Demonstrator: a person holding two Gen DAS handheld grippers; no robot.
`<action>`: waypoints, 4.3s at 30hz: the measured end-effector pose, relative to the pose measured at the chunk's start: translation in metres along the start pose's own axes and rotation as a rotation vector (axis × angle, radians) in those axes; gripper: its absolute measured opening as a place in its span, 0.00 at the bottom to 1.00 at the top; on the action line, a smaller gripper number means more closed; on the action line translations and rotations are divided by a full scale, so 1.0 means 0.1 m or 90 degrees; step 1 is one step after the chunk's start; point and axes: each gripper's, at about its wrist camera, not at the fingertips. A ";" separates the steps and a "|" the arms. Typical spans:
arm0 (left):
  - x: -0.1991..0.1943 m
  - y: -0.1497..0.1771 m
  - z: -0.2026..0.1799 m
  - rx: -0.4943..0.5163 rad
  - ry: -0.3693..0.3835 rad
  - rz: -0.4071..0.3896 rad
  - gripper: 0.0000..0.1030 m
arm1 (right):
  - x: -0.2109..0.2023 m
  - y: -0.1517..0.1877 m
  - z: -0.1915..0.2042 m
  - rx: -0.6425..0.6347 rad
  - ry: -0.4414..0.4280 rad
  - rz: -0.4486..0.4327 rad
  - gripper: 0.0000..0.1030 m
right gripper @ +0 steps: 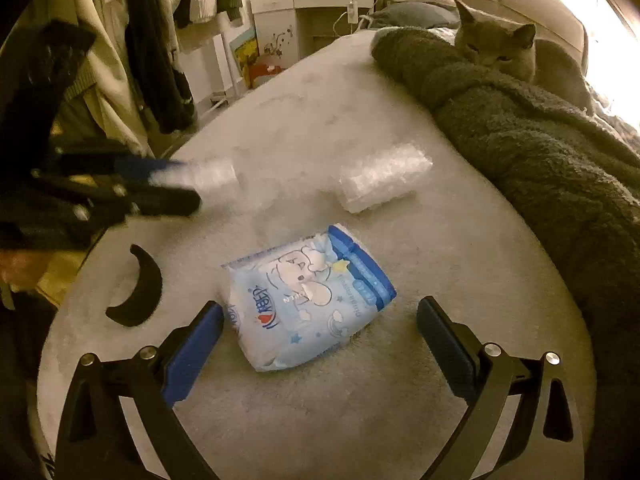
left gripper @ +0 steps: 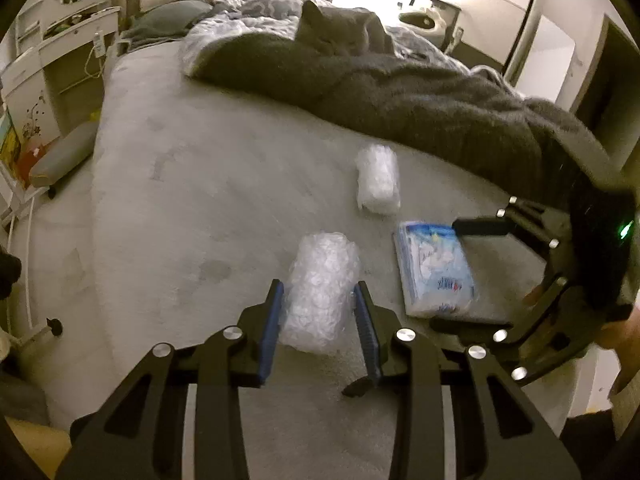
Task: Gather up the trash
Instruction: 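Close the left tool on the bubble-wrap roll while the right tool grasps the blue-white diaper packet, then carry the bubble wrap to the black bin and open the left tool while the right tool carries the packet, then open the right tool over the black bin to drop the diaper packet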
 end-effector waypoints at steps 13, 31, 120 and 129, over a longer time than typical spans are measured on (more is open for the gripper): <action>-0.40 0.07 0.10 0.013 0.010 -0.036 0.37 | 0.18 -0.10 0.00 0.011 0.015 0.025 0.89; -1.01 0.23 0.75 -0.029 -0.041 -0.090 0.37 | -0.15 -0.22 0.30 0.106 0.108 -0.015 0.75; -1.70 1.62 2.94 -0.115 -0.287 0.042 0.94 | 1.57 -1.18 3.20 -0.021 -0.067 0.113 0.76; -2.20 1.27 2.84 -0.173 -0.204 -0.081 0.95 | 1.81 -1.07 3.31 -0.049 -0.068 0.160 0.76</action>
Point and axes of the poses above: each gripper's, at about its wrist camera, not at the fingertips, and x roughly the way its jaws point, z to its left, y to its underside, and after that the axes turned 14 degrees about -x, right-handed
